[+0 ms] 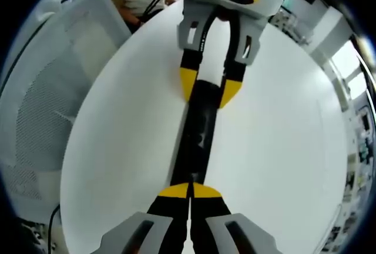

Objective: Press the specified remote control buttons in sequence, fully releasing each button before pressing the next.

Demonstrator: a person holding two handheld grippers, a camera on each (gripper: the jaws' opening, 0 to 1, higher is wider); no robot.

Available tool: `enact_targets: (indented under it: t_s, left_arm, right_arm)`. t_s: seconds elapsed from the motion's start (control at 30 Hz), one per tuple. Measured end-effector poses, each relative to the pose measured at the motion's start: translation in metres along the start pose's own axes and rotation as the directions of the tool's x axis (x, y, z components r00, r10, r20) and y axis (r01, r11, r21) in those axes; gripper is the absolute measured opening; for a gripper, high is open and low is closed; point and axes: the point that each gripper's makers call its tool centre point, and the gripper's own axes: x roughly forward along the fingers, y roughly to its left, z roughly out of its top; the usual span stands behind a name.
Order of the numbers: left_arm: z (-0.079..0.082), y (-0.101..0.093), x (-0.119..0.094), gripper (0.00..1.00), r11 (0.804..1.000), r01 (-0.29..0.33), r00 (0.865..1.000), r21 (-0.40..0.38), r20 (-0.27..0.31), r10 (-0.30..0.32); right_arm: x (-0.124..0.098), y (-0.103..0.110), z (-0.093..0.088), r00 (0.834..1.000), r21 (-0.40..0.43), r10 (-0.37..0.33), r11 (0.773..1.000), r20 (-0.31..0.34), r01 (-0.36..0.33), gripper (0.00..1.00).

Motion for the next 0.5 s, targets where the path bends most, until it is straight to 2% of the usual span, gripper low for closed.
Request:
enact_targets:
  t_s: [0.5]
  left_arm:
    - [-0.001,0.000,0.000,0.24,1.000,0.004,1.000,0.001,-0.001,-0.004]
  right_arm:
    - [-0.013,-0.004,-0.001,1.000,0.020,-0.018,1.000,0.016,0.018,0.00]
